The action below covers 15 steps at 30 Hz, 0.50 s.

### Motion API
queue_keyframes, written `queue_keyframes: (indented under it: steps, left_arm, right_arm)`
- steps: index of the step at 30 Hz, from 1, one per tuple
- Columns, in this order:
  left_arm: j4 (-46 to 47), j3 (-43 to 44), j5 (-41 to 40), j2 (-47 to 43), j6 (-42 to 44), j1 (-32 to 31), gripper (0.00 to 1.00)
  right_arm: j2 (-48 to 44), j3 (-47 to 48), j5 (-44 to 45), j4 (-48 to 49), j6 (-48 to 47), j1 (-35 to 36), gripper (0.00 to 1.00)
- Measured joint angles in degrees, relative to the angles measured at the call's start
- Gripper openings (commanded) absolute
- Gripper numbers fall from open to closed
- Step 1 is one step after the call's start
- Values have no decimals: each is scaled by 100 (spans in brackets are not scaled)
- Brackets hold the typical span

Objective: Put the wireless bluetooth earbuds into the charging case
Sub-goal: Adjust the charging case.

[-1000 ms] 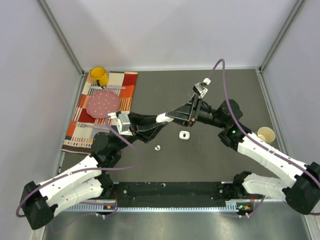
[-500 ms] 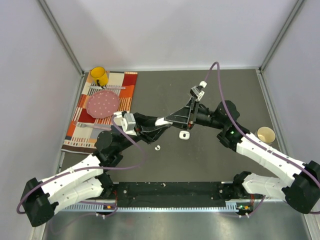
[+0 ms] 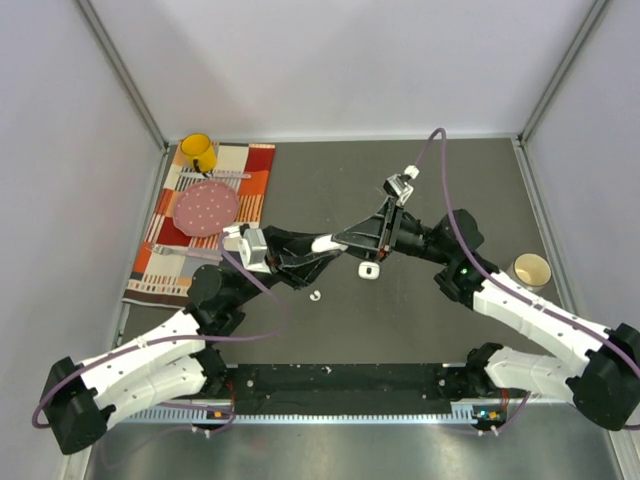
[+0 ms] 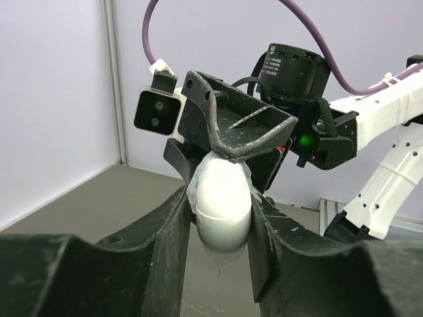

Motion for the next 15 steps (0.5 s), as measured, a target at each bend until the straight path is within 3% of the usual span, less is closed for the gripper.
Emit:
queue_keyframes:
  steps: [15]
  left_arm:
    - [345, -2, -7, 109, -85, -20, 43]
  right_arm:
    - [-66, -260, 168, 702, 372, 9, 0]
